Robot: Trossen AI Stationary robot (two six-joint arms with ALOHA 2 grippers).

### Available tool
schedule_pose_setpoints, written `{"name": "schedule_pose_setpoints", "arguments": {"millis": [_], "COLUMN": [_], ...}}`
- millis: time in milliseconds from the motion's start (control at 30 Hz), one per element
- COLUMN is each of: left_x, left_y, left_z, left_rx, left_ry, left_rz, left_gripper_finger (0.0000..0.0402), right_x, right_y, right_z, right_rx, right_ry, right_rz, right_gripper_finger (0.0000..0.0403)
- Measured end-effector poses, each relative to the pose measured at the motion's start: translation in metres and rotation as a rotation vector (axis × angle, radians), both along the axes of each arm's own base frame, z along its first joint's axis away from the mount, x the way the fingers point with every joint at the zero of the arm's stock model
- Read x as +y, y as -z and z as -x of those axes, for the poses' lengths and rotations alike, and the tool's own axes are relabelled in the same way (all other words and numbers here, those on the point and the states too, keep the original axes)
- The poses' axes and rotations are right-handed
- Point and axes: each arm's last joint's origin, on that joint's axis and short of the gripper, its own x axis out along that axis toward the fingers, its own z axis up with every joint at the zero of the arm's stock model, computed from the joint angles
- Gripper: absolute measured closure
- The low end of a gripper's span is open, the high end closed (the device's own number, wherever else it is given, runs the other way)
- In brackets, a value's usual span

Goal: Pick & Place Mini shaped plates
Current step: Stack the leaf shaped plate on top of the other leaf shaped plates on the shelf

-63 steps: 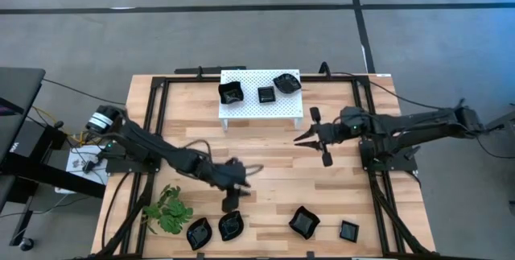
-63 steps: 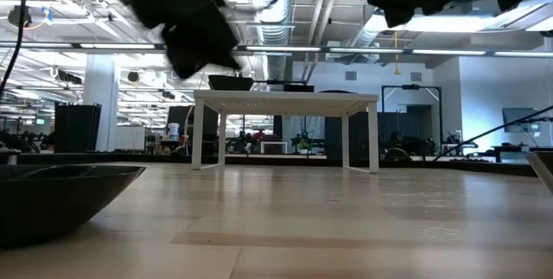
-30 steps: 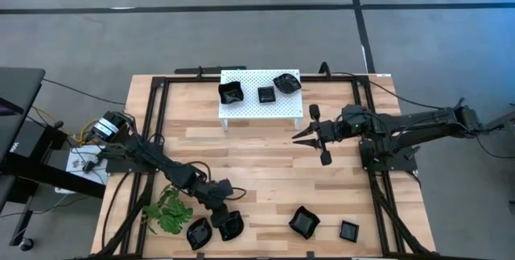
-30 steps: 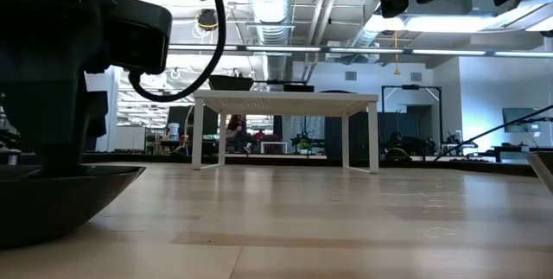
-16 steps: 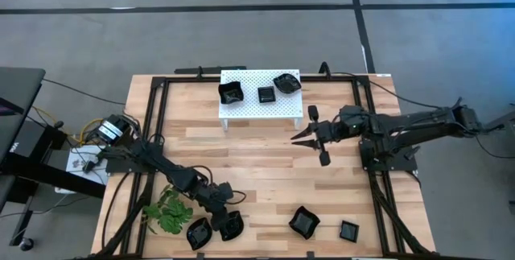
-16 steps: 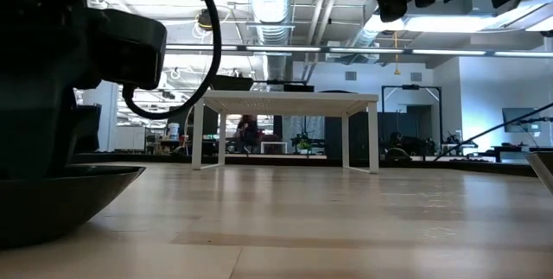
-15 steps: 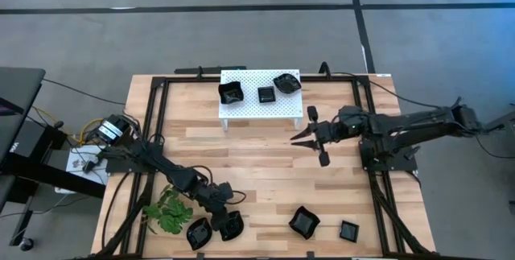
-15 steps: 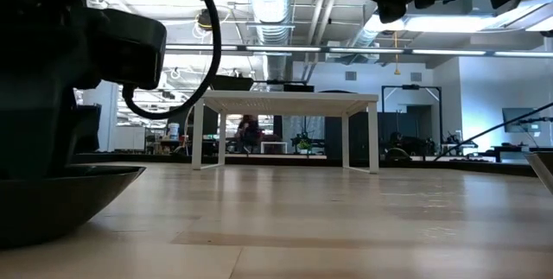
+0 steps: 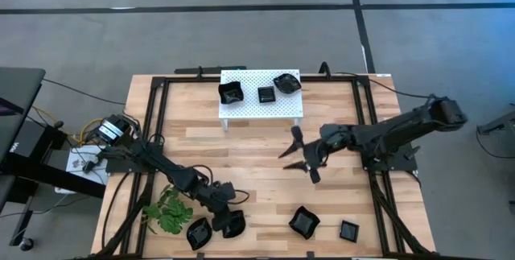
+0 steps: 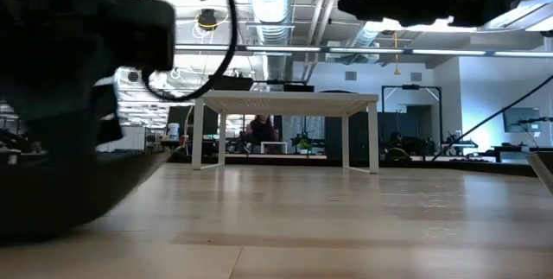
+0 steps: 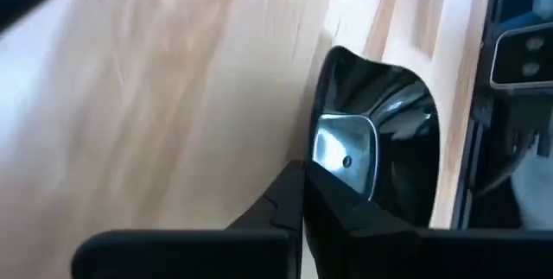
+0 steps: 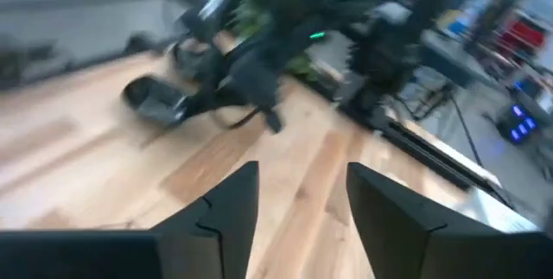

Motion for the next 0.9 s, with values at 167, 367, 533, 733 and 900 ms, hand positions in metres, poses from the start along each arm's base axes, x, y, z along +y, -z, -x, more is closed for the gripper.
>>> {"name": "schedule_pose_setpoints", "arguments": {"millis": [167,367,533,733,900], "left_x": [0.015,0.053,0.086,0.103,0.109], "left_y": [-0.021,-0.045,-0.054,-0.053,-0.051], "left_z": [-0.012,-0.026,-0.035,-0.039,-0.039], "left_rx": [-0.118,-0.221,-0.250,-0.227,-0.209], "left_ry": [-0.012,-0.065,-0.133,-0.047,-0.052], "left_rz": [-0.047,-0.092,-0.095,-0.018,0.003], "left_gripper_finger": [0.0392,0.0394,0.0389,0.0394,0.0389], "right_x": [0.024,0.052,0.064,0.065,0.065], "right_y": [0.015,0.023,0.032,0.043,0.049], "right_z": [-0.014,-0.041,-0.066,-0.085,-0.093], "right_rx": [0.024,0.086,0.139,0.220,0.219], "right_ry": [-0.111,-0.190,-0.208,-0.094,-0.116], "right_rz": [0.107,0.139,0.237,0.317,0.363], "right_gripper_finger": [0.0226,0.0238,0.0248,0.0261,0.0275]}}
